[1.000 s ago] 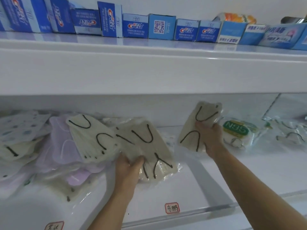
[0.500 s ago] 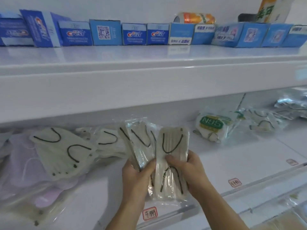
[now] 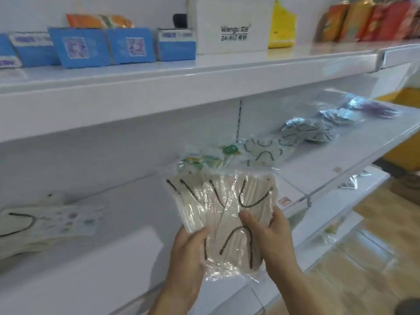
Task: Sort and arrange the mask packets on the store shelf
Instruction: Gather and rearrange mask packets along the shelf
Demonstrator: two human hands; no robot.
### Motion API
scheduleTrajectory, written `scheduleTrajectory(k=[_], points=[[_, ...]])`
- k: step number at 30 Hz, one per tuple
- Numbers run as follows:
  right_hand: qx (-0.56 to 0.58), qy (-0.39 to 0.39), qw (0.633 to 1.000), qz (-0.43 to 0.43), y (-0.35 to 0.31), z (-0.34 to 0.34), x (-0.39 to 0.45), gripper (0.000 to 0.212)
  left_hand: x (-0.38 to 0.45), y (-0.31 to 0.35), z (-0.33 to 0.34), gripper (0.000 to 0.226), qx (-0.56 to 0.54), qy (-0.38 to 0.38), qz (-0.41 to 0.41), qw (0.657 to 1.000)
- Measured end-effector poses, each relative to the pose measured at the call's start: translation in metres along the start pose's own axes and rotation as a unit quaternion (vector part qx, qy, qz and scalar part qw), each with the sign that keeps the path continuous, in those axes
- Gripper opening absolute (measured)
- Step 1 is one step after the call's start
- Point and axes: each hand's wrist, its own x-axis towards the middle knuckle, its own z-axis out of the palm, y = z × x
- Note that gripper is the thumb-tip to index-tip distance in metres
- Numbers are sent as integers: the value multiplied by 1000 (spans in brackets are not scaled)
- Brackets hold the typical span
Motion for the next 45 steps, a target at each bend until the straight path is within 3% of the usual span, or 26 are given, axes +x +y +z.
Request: scheduleTrajectory(k=[4, 7, 12, 16, 19, 22, 24, 26, 31, 35, 38, 39, 43, 45], points=[[-1, 25, 1000, 17, -7, -80, 30, 19, 12, -43, 78, 22, 113, -43, 45, 992], [3, 50, 999, 22, -15, -141, 51, 16, 21, -72, 141, 23, 115, -51, 69, 990], [11, 88, 996, 29, -30, -237, 74, 10, 29, -107, 241, 21, 126, -88, 27, 988], [32, 203, 979, 2, -22, -302, 97, 8, 41, -133, 311, 10, 126, -123, -23, 984], [32, 288, 957, -5, -9, -337, 123, 19, 55, -149, 358, 2, 112, -127, -51, 984], [24, 345, 938, -7, -10, -367, 155, 21, 75, -161, 403, 15, 100, -181, -59, 977], [33, 357, 933, -13, -18, -383, 178, 16, 95, -168, 429, 21, 106, -194, -66, 973], [41, 366, 930, -25, -30, -396, 203, 25, 117, -176, 455, 22, 102, -183, -65, 976], [77, 378, 922, -30, -46, -419, 274, 24, 165, -177, 509, 2, 92, -148, -57, 983], [76, 330, 941, -19, -50, -413, 322, 27, 202, -183, 519, 17, 128, -86, -16, 988], [76, 272, 959, -6, -47, -394, 366, 11, 231, -172, 515, 14, 132, -23, 47, 990], [78, 249, 965, -6, -48, -384, 383, 14, 244, -166, 511, 19, 128, -2, 68, 989], [71, 118, 990, 1, -65, -349, 457, 35, 295, -133, 501, 25, 128, 66, 27, 989], [65, 37, 996, 43, -81, -332, 487, 76, 319, -116, 494, 24, 114, 98, 0, 989]])
